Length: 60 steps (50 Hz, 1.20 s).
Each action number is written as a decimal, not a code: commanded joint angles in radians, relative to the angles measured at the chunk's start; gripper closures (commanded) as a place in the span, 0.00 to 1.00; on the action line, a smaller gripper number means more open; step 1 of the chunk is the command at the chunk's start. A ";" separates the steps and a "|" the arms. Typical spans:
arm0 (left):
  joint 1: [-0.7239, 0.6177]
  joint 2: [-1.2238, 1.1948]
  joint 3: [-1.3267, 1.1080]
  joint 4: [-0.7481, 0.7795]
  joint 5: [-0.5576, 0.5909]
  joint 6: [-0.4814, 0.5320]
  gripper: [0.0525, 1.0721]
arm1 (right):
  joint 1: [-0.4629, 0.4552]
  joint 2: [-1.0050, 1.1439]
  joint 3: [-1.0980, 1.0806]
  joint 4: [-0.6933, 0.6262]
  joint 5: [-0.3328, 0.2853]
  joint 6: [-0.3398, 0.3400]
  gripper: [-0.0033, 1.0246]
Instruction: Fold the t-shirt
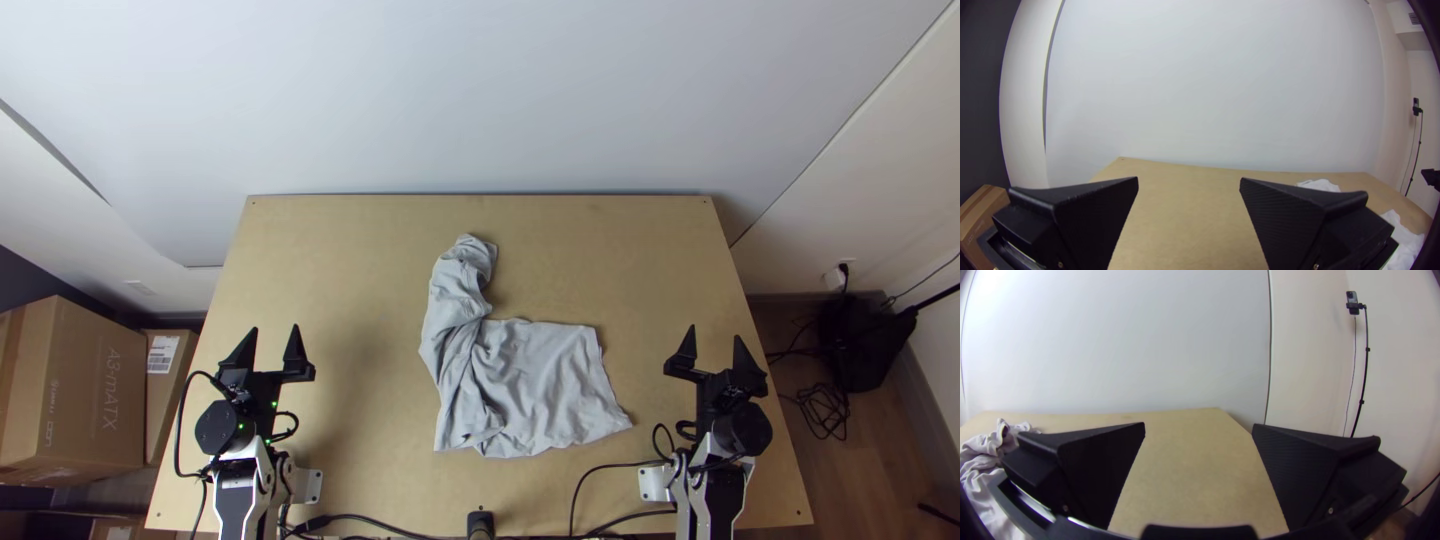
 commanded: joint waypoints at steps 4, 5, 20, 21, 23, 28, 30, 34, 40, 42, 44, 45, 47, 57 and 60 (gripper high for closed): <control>0.019 -0.006 -0.043 -0.032 -0.029 -0.017 0.04 | 0.012 -0.002 -0.005 -0.018 0.004 0.014 0.04; 0.017 -0.006 -0.043 -0.032 -0.029 -0.020 0.04 | 0.014 0.000 -0.004 -0.019 0.007 0.014 0.04; 0.011 -0.001 -0.043 -0.039 -0.030 0.007 0.04 | 0.032 0.098 -0.004 -0.027 0.012 0.014 0.04; 0.013 -0.001 -0.043 -0.039 -0.030 0.007 0.04 | 0.049 0.103 -0.004 -0.027 0.013 0.016 0.04; 0.016 0.005 -0.043 -0.039 -0.030 0.007 0.04 | 0.066 0.106 -0.002 -0.029 0.016 0.014 0.04; 0.021 0.013 -0.041 -0.041 -0.030 0.006 0.04 | 0.057 0.087 0.004 -0.029 0.015 0.014 0.04; 0.030 0.014 -0.036 -0.041 -0.030 0.006 0.04 | 0.066 0.093 0.018 -0.029 0.009 0.013 0.04; 0.036 0.016 -0.020 -0.047 -0.030 0.007 0.04 | 0.086 0.147 0.058 -0.024 0.002 0.014 0.04; 0.030 0.031 0.030 -0.108 -0.029 0.007 0.04 | 0.114 0.290 0.168 -0.010 0.002 0.034 0.04; 0.030 0.042 0.046 -0.120 -0.029 0.007 0.04 | 0.126 0.348 0.217 -0.010 0.002 0.036 0.04; 0.030 0.057 0.065 -0.128 -0.029 0.006 0.04 | 0.144 0.414 0.279 -0.016 0.001 0.044 0.04; 0.030 0.067 0.077 -0.137 -0.029 0.006 0.04 | 0.152 0.440 0.303 -0.021 0.002 0.048 0.04; 0.030 0.094 0.106 -0.148 -0.029 0.006 0.04 | 0.163 0.488 0.358 -0.029 0.001 0.053 0.04; 0.037 0.401 0.387 -0.285 -0.029 0.003 0.04 | 0.258 0.661 0.625 -0.131 -0.001 0.070 0.04; 0.037 0.516 0.513 -0.375 -0.029 -0.002 0.04 | 0.304 0.693 0.693 -0.167 0.001 0.094 0.04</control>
